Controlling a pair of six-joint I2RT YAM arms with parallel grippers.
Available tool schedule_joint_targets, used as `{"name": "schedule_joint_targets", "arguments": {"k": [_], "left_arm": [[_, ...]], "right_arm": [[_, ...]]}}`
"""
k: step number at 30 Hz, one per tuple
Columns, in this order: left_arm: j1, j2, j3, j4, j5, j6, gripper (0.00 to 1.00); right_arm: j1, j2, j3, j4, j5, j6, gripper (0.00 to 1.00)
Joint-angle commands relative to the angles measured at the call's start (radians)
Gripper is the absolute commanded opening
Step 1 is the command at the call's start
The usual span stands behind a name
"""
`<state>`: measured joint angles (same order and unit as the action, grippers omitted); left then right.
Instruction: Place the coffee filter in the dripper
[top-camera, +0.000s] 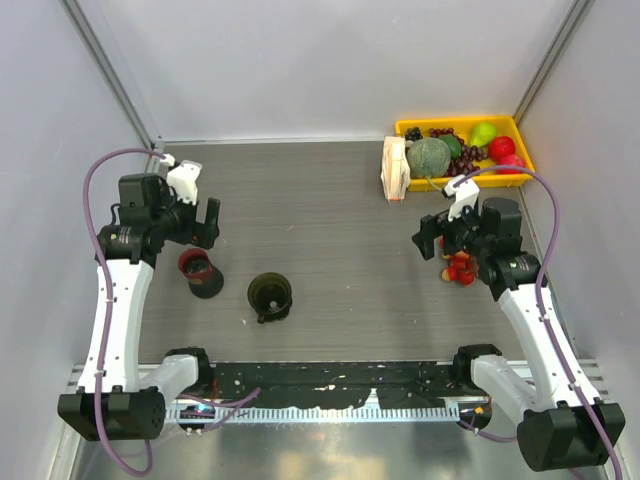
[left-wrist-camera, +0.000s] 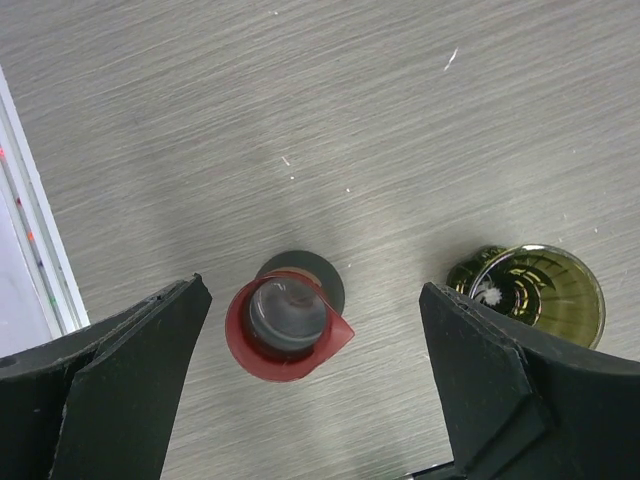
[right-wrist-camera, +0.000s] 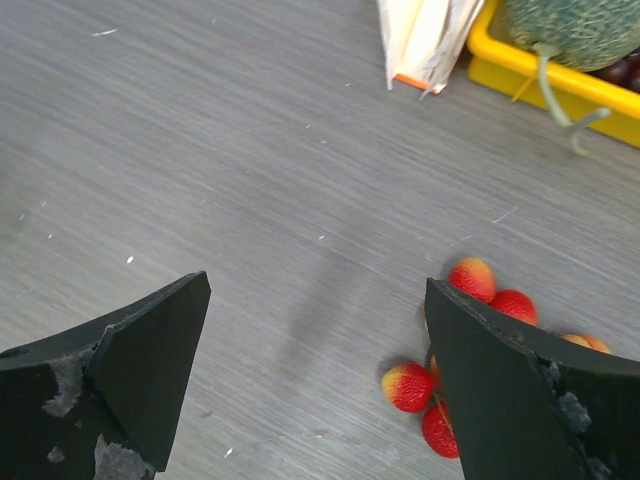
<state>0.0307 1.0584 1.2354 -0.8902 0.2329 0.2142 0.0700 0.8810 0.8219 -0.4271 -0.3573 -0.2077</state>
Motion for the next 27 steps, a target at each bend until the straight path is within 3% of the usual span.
{"name": "schedule_joint_targets", "arguments": {"k": [1, 7, 16, 21, 27], "left_arm": [[0.020, -0.014, 0.027, -0.044, 0.078, 0.118, 0.99], [0.125, 0.008, 0.079, -0.281, 0.195, 0.482, 0.99], [0.370, 0.117, 0.107, -0.509, 0.203, 0.986, 0.99], [0.397, 0.161, 0.026, -0.449, 0.119, 1.174, 0.99], [0.397, 0.248, 0.005, -0.359, 0.100, 1.228, 0.99]], "right_arm": [[-0.001, 0.016, 0.040, -0.016, -0.088, -0.019, 0.95], [-0.001, 0.032, 0.046, -0.050, -0.120, -0.032, 0.95], [-0.002, 0.036, 0.034, -0.055, -0.131, -0.024, 0.96], [-0.002, 0.047, 0.039, -0.062, -0.150, -0.025, 0.95], [-0.001, 0.053, 0.034, -0.070, -0.160, -0.033, 0.96]]}}
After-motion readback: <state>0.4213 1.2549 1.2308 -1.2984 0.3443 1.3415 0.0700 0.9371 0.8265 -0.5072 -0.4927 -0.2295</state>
